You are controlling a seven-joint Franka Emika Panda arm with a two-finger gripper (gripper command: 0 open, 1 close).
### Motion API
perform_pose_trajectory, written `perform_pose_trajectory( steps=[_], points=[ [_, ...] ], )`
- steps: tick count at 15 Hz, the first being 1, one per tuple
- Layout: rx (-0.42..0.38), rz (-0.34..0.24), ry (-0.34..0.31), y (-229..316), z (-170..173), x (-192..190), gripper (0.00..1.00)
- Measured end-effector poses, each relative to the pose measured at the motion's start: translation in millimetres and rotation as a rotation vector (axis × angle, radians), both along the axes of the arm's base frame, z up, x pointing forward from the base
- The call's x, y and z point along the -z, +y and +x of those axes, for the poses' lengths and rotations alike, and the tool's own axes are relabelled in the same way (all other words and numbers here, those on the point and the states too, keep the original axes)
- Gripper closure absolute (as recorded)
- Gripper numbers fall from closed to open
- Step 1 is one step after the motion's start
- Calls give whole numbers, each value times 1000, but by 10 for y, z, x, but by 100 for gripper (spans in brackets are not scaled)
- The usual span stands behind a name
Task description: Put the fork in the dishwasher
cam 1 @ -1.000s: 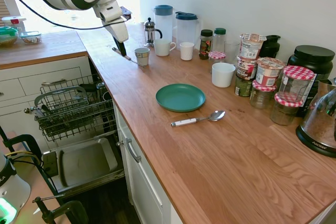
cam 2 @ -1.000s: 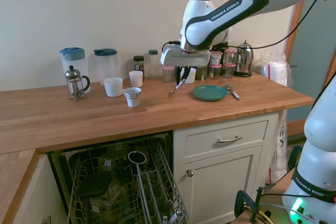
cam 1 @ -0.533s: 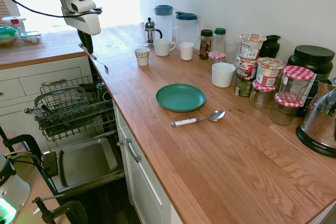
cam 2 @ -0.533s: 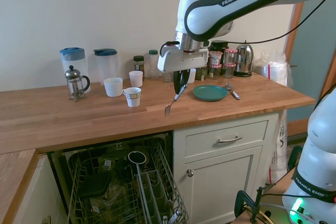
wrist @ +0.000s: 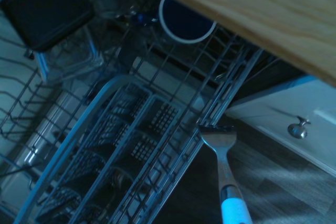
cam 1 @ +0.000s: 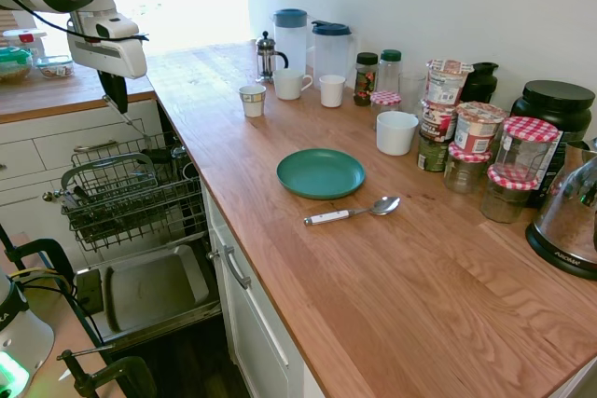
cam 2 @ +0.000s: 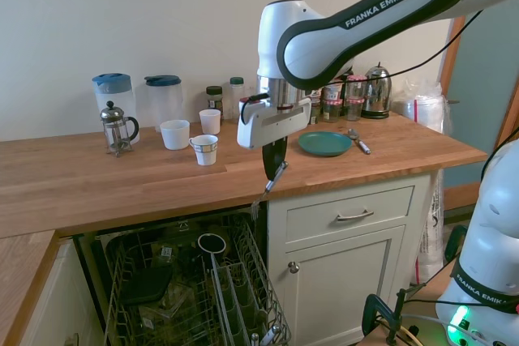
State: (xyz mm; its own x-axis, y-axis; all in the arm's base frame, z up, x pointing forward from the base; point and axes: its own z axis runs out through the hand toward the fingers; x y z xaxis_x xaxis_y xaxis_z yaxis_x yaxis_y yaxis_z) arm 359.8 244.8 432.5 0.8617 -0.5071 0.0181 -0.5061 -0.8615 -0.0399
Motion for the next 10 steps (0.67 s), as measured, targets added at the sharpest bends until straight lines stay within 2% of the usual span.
perform_pose_trajectory(
  steps=[10],
  points=[
    [-138,-75,130,686,-129,884,100]
  ],
)
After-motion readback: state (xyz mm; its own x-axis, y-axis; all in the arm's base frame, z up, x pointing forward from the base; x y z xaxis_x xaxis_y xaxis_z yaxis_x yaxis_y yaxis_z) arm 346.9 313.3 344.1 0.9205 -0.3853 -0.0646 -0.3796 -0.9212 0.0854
